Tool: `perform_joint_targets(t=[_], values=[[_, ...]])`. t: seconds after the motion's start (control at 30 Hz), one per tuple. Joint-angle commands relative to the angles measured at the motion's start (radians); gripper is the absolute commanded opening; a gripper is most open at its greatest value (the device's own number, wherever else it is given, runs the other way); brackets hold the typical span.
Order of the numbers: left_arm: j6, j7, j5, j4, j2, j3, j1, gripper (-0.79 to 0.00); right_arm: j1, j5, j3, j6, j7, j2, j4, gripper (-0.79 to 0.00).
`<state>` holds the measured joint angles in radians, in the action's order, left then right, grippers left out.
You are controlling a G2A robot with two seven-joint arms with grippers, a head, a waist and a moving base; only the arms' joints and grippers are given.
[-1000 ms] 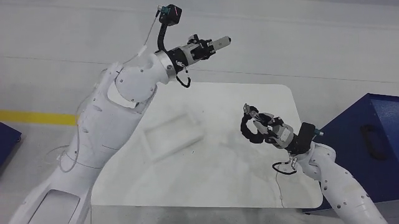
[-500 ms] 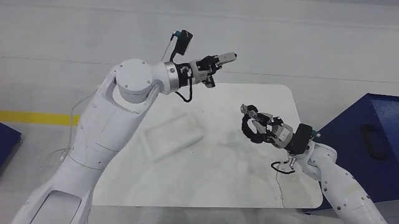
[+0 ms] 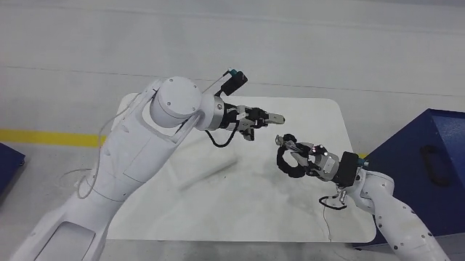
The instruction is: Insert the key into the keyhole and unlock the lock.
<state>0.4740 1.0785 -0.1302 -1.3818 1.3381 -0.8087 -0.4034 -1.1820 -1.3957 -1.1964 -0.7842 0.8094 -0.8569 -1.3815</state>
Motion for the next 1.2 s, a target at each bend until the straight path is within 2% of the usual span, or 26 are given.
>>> perform_joint_targets(t=[0.0, 0.03, 0.1, 0.5, 0.6, 0.83, 1.03, 1.17], values=[[-0.007, 0.021, -0.025, 0.014, 0.004, 0.007, 0.003, -0.219, 0.001, 0.012, -0.002, -0.01, -0.011, -0.001, 0.002, -0.785], [-0.011, 0.017, -0.026, 0.018, 0.005, 0.009, 0.006, -0.249, 0.002, 0.014, -0.003, -0.013, -0.016, -0.002, 0.001, -0.785], [-0.01, 0.026, -0.028, 0.025, 0.008, 0.019, 0.009, -0.397, 0.003, 0.018, -0.004, -0.016, -0.025, -0.003, -0.001, -0.785], [-0.026, 0.063, -0.065, 0.055, 0.015, 0.035, 0.02, -0.52, 0.011, 0.024, 0.002, -0.039, -0.062, -0.014, -0.011, -0.785], [-0.033, 0.078, -0.069, 0.056, 0.014, 0.035, 0.02, -0.508, 0.012, 0.034, 0.003, -0.05, -0.072, -0.016, -0.006, -0.785], [-0.033, 0.087, -0.064, 0.06, 0.013, 0.037, 0.021, -0.634, 0.015, 0.055, 0.001, -0.084, -0.091, -0.02, -0.006, -0.785], [-0.035, 0.096, -0.055, 0.066, 0.013, 0.046, 0.022, -0.785, 0.01, 0.077, -0.003, -0.119, -0.102, -0.023, -0.007, -0.785], [-0.05, 0.103, -0.045, 0.061, 0.012, 0.048, 0.023, -0.785, 0.009, 0.099, -0.007, -0.149, -0.12, -0.024, -0.009, -0.785]])
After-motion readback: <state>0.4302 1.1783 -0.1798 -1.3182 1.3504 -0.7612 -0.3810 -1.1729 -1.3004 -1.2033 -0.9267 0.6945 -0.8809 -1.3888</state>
